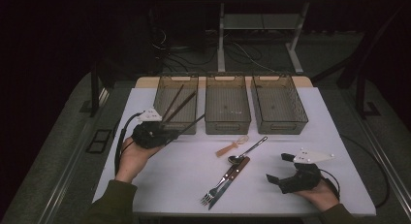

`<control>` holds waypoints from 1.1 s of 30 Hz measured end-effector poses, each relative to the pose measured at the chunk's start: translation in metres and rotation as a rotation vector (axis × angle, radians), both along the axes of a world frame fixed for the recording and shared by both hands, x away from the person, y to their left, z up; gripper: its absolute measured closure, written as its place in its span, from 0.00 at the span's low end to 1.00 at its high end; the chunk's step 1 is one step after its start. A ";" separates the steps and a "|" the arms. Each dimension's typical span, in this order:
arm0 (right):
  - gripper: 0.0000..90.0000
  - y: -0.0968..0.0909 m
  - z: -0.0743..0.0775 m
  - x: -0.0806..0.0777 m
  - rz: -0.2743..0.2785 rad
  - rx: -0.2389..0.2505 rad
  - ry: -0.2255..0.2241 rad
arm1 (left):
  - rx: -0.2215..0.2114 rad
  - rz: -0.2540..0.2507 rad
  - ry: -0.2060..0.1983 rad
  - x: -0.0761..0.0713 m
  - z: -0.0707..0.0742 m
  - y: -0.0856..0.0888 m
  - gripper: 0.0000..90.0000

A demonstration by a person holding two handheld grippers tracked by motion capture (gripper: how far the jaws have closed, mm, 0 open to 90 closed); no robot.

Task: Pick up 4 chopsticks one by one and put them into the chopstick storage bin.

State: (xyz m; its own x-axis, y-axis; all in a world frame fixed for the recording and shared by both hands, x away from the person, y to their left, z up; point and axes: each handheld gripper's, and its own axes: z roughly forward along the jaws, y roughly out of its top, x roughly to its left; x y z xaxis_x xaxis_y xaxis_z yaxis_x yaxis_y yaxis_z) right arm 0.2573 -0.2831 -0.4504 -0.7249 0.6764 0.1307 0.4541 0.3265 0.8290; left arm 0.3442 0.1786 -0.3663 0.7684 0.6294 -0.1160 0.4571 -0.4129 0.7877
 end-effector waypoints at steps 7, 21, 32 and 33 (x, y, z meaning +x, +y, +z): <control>0.02 0.000 0.000 0.000 -0.004 0.003 0.004 | 0.005 0.040 -0.024 0.023 0.008 -0.005 0.95; 0.02 -0.001 0.001 0.000 -0.001 0.003 -0.001 | 0.037 0.139 -0.016 0.091 0.022 -0.009 0.95; 0.02 -0.001 0.001 -0.001 -0.001 0.004 0.000 | -0.002 0.246 -0.011 0.129 0.013 -0.006 0.95; 0.02 -0.001 0.001 -0.001 -0.002 0.005 0.001 | -0.003 0.255 -0.008 0.133 0.012 -0.006 0.95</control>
State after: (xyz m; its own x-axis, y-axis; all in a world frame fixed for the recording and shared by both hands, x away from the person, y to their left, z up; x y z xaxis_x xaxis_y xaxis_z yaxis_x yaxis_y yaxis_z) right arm 0.2565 -0.2839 -0.4497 -0.7234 0.6771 0.1347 0.4553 0.3212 0.8304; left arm 0.4767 0.1730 -0.3544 0.5861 0.8024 -0.1125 0.5396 -0.2829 0.7929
